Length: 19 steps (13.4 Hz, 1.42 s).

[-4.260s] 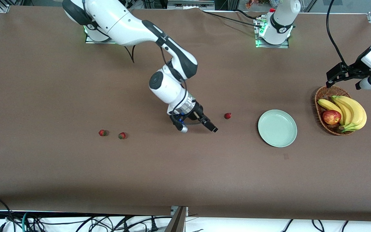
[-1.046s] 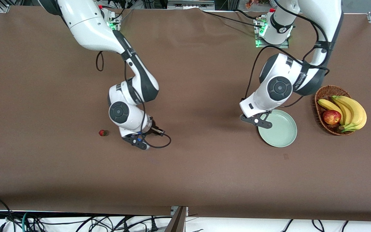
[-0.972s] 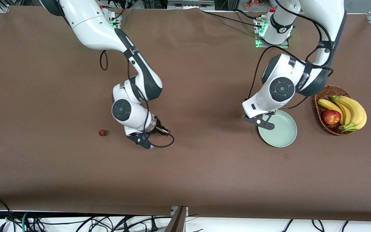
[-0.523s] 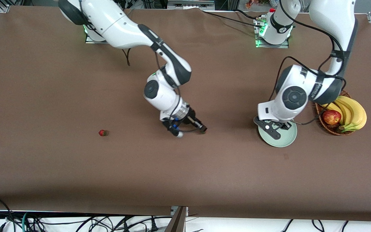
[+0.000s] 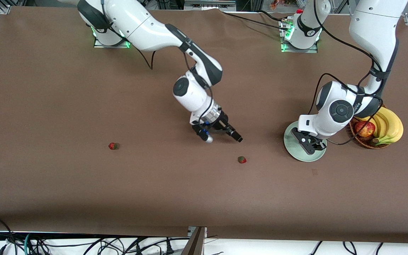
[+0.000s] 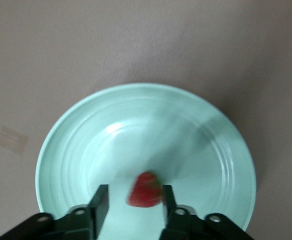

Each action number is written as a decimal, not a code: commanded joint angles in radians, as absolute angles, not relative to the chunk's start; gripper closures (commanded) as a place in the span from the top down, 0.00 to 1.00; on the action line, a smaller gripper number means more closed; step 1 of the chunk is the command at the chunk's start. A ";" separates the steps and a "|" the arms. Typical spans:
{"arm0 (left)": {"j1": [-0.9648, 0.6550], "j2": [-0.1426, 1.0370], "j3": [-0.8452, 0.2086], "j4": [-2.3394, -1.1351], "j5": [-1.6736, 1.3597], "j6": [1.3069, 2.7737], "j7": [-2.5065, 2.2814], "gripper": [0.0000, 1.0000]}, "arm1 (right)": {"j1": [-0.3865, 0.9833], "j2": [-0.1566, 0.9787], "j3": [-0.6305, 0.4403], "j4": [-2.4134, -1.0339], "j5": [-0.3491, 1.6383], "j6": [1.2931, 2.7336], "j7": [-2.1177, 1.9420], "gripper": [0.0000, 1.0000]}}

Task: Collect all strawberries into plate
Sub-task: 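Drop the strawberry onto the plate while the right gripper sets another down, then grasp the second strawberry with the left gripper while the right grasps the third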

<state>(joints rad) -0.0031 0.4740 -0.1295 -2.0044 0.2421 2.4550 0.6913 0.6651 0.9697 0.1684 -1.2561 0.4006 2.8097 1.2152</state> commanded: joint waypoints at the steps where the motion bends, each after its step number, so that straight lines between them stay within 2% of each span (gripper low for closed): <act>1: 0.002 0.401 -0.161 -2.005 0.253 2.424 0.693 1.00 | 0.556 0.908 0.166 -1.255 0.261 2.586 1.178 0.85; 3: 0.002 0.377 -0.192 -1.962 0.179 2.384 0.663 1.00 | 0.471 0.882 0.164 -1.256 0.152 2.441 1.071 0.99; 5: -0.012 0.400 -0.193 -1.904 -0.001 2.367 0.597 1.00 | 0.388 0.862 0.163 -1.256 0.114 2.325 0.910 0.99; 6: -0.021 0.441 -0.195 -1.851 -0.084 2.373 0.562 1.00 | 0.373 0.836 0.135 -1.261 0.104 2.247 0.841 0.99; 9: -0.141 0.659 -0.198 -1.573 -0.153 2.428 0.485 1.00 | 0.370 0.767 -0.001 -1.296 0.104 2.027 0.575 0.99; 10: -0.181 0.714 -0.198 -1.530 -0.153 2.480 0.450 1.00 | 0.371 0.746 -0.047 -1.331 0.104 2.007 0.498 0.99; 14: -0.256 0.889 -0.192 -1.537 -0.149 2.849 0.325 1.00 | 0.370 0.678 -0.159 -1.517 0.109 2.026 0.287 0.97; 17: -0.267 0.897 -0.190 -1.559 -0.143 2.892 0.333 1.00 | 0.370 0.657 -0.181 -1.623 0.110 2.077 0.264 0.89; 18: -0.268 0.897 -0.190 -1.559 -0.144 2.892 0.333 0.91 | 0.368 0.649 -0.181 -1.669 0.107 2.130 0.262 0.87; 19: -0.270 0.897 -0.190 -1.563 -0.143 2.892 0.330 0.67 | 0.370 0.644 -0.183 -1.705 0.107 2.182 0.249 0.86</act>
<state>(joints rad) -0.2610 0.9069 -0.1970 -1.5780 -0.1335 2.9062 0.3267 0.3586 0.7047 -0.1768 -1.5825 0.1189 2.0946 0.2733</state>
